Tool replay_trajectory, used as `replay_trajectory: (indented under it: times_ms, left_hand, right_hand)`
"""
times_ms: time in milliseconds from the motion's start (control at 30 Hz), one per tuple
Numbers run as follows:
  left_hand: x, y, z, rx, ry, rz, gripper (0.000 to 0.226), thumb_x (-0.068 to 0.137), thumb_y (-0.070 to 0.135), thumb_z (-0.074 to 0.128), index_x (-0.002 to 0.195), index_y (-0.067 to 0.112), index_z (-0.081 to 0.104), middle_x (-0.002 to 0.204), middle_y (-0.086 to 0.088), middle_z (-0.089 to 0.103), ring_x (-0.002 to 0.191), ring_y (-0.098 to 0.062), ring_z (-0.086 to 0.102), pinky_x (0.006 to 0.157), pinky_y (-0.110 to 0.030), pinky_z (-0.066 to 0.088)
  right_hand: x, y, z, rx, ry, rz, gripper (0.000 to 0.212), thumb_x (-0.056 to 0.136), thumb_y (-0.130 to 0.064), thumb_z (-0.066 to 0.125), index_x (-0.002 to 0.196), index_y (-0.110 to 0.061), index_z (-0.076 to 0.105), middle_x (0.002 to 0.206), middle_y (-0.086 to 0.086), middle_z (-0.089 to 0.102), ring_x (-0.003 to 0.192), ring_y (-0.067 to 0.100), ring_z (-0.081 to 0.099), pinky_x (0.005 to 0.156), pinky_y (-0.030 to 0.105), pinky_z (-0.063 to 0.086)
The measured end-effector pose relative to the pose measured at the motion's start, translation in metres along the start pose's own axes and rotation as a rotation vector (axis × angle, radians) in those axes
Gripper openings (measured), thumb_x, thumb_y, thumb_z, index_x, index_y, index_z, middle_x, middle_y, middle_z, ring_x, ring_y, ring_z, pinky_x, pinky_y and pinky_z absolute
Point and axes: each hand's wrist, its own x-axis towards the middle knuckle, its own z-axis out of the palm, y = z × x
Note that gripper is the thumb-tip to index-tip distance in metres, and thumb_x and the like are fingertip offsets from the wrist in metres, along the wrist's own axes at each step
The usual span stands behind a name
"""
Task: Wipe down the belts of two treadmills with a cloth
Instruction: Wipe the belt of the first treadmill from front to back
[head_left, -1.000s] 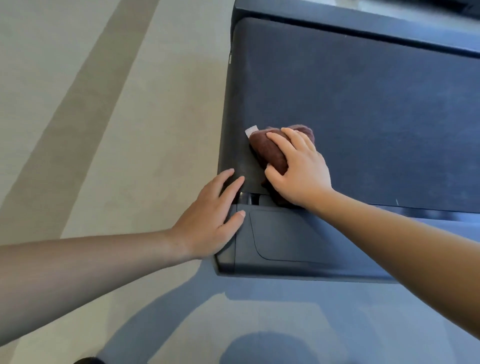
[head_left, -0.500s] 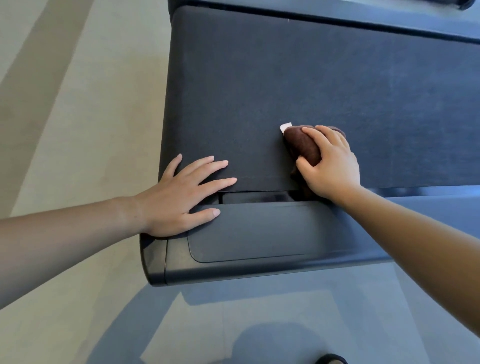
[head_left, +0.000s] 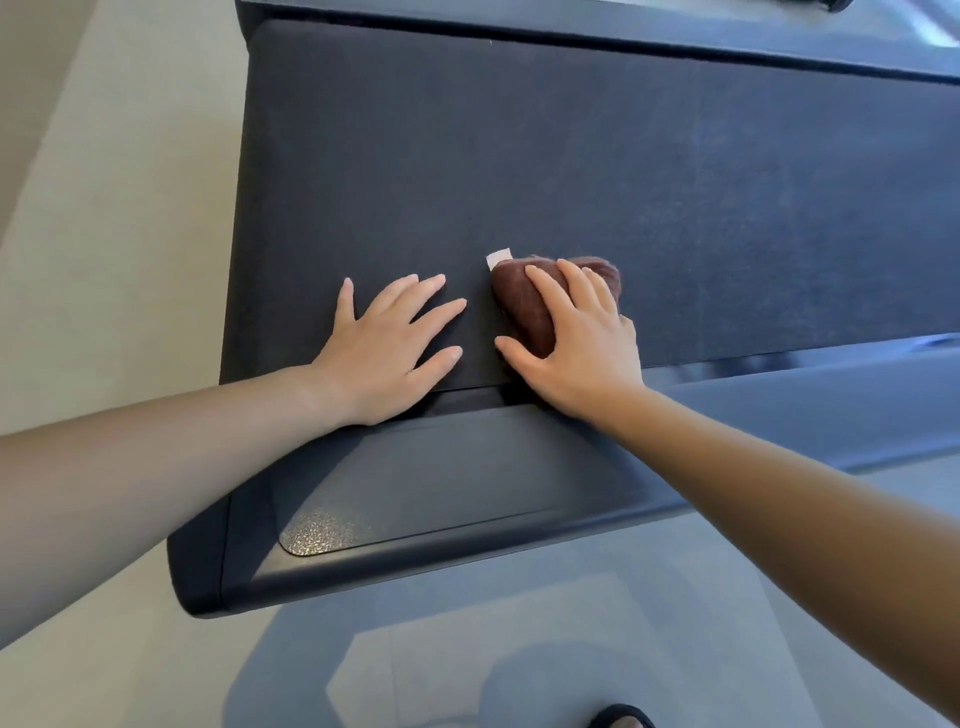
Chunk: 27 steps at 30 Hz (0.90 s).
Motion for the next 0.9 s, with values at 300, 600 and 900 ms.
replay_trajectory:
  times_ms: [300, 600, 900]
  left_hand:
    - [-0.002, -0.001, 0.0, -0.016, 0.056, 0.004, 0.064, 0.087, 0.056, 0.015, 0.145, 0.033, 0.03, 0.156, 0.01, 0.016, 0.144, -0.012, 0.008, 0.111, -0.061, 0.001]
    - [-0.001, -0.003, -0.004, -0.048, 0.046, 0.005, 0.053, 0.097, 0.045, 0.034, 0.146, 0.027, 0.028, 0.156, 0.01, 0.017, 0.145, -0.012, 0.008, 0.114, -0.059, 0.002]
    - [-0.01, -0.029, -0.027, -0.126, 0.147, -0.091, 0.057, 0.097, 0.039, 0.036, 0.149, 0.022, 0.021, 0.156, 0.006, 0.019, 0.145, -0.014, 0.011, 0.115, -0.054, 0.009]
  right_hand:
    - [0.039, 0.001, -0.002, 0.034, 0.051, 0.086, 0.059, 0.089, -0.048, 0.054, 0.144, -0.037, 0.035, 0.153, -0.006, 0.029, 0.143, 0.019, 0.018, 0.103, 0.053, 0.031]
    - [0.032, 0.004, -0.004, 0.009, 0.064, 0.062, 0.062, 0.089, -0.05, 0.054, 0.145, -0.033, 0.035, 0.152, -0.004, 0.032, 0.142, 0.02, 0.022, 0.104, 0.053, 0.034]
    - [0.024, -0.019, 0.002, 0.016, -0.011, -0.031, 0.069, 0.085, -0.054, 0.058, 0.146, -0.037, 0.032, 0.154, -0.007, 0.028, 0.144, 0.018, 0.018, 0.104, 0.054, 0.034]
